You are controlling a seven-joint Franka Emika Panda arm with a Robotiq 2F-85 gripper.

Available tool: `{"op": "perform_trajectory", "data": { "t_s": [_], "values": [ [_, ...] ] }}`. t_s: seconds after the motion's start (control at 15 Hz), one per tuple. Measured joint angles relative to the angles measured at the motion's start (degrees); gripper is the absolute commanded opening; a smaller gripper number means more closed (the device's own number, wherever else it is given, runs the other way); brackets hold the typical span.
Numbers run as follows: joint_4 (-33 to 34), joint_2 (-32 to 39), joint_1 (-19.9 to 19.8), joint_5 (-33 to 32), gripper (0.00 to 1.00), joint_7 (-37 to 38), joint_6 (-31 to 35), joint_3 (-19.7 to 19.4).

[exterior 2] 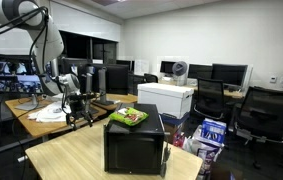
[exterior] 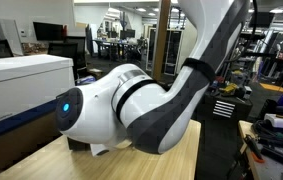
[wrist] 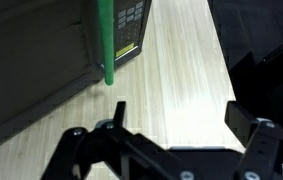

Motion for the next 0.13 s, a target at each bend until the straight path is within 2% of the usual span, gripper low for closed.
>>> {"op": "perform_trajectory", "data": {
  "t_s": [0.13],
  "values": [
    [0.15,0.27,0.16,0.0,1.0,0.01,0.0,-0.12]
  ]
}}
